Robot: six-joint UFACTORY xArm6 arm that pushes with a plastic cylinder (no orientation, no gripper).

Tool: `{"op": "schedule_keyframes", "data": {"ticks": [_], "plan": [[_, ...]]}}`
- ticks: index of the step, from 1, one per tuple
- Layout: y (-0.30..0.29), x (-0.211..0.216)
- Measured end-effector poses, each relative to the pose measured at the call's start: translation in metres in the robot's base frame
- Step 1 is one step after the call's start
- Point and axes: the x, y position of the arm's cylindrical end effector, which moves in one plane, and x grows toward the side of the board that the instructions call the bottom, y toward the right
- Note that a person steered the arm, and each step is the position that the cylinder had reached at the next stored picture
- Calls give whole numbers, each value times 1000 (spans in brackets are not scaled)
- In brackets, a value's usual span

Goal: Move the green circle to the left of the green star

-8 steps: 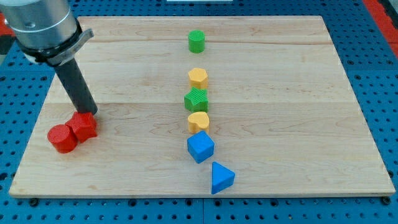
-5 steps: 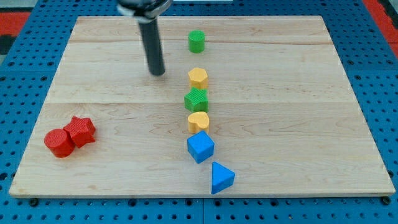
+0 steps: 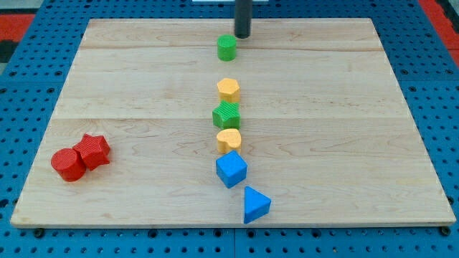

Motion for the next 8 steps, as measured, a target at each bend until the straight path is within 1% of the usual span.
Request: {"op": "schedule_keyframes", "data": {"ticks": [1,2,4,5,6,7,8], "plan": [[-19,28],[-13,54],[-46,121],[-47,152],[-28,170],[-30,187],[-66,210]]}}
